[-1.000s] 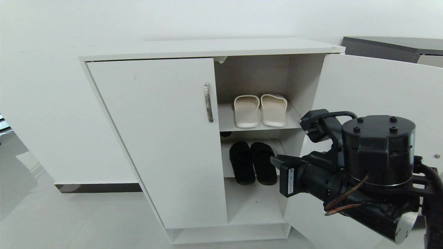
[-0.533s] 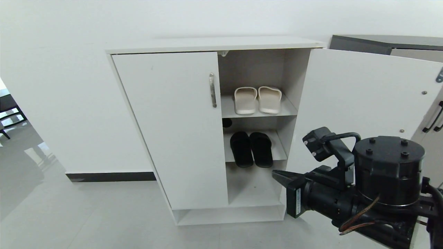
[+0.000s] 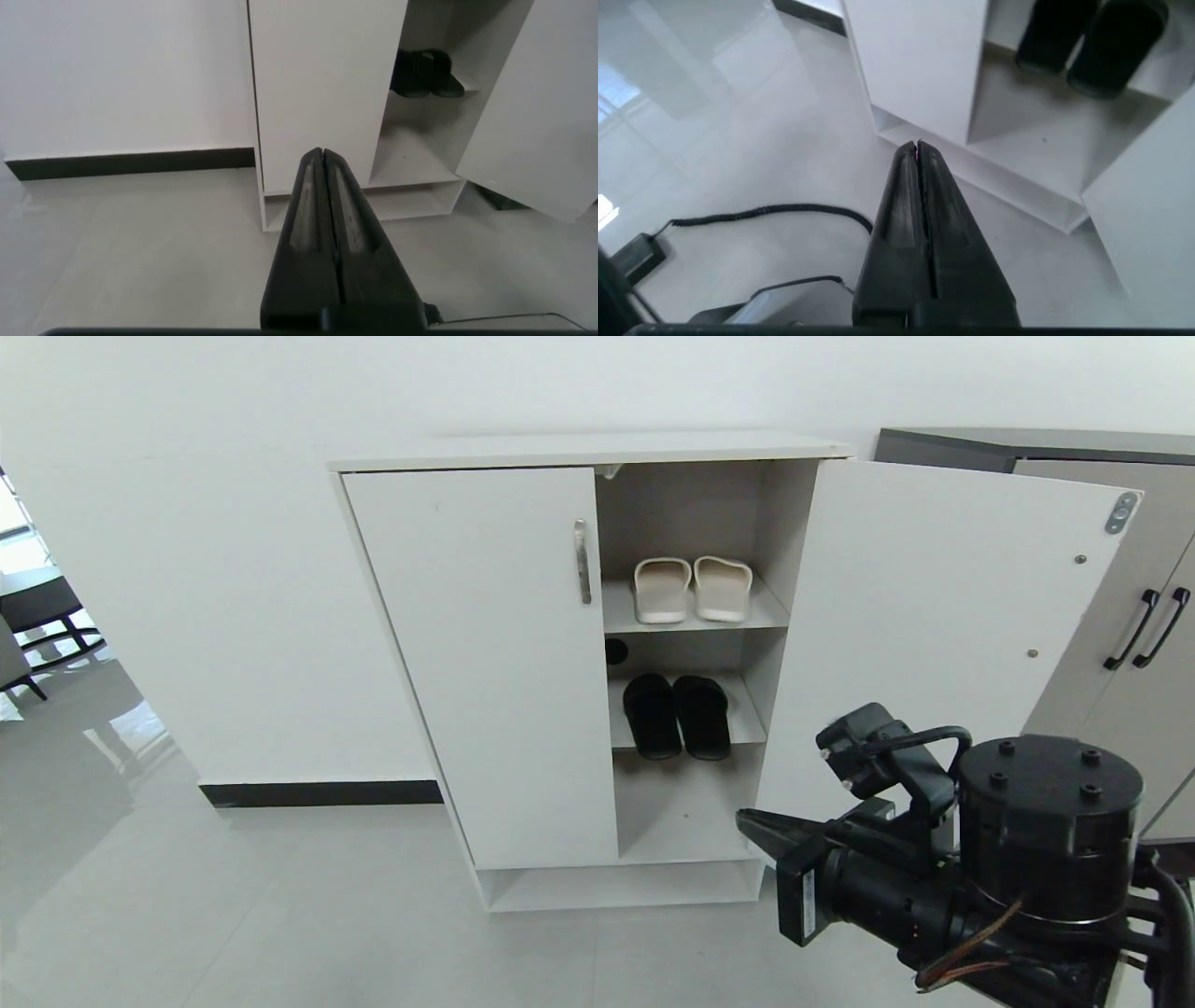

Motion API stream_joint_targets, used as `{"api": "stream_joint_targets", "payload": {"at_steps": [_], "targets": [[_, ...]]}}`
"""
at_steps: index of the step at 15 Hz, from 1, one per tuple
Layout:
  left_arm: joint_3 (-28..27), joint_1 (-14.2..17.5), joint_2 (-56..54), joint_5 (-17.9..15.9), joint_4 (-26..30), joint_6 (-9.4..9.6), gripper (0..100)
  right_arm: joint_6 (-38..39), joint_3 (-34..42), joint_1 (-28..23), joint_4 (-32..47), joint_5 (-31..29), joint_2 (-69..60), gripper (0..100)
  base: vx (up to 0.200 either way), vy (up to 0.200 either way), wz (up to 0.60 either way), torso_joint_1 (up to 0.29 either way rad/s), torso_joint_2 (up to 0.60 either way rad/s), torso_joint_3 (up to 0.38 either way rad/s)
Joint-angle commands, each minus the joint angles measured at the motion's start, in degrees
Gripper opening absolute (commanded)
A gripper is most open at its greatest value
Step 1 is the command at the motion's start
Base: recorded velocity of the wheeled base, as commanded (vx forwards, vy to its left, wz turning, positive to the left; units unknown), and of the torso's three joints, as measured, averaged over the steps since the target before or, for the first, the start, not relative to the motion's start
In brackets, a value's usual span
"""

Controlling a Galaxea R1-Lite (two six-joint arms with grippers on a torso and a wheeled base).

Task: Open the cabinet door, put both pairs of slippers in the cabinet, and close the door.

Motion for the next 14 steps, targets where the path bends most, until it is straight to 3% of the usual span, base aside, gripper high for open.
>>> {"api": "stream_joint_targets", "payload": {"at_steps": [1,10,14], "targets": [[0.0,0.0,0.0,0.0,0.0,-0.08,0,0.0,0.0,0.1,-0.1,0.0,0.7,0,0.0,0.0,0.0,0.0,0.0,0.0],[0.0,0.0,0.0,0.1,0.0,-0.43,0,0.0,0.1,0.1,-0.1,-0.1,1.3,0,0.0,0.0,0.0,0.0,0.0,0.0],[0.0,0.0,0.0,0.1,-0.1,-0.43,0,0.0,0.2,0.1,-0.1,-0.1,1.3,0,0.0,0.0,0.0,0.055,-0.22,-0.217]]}}
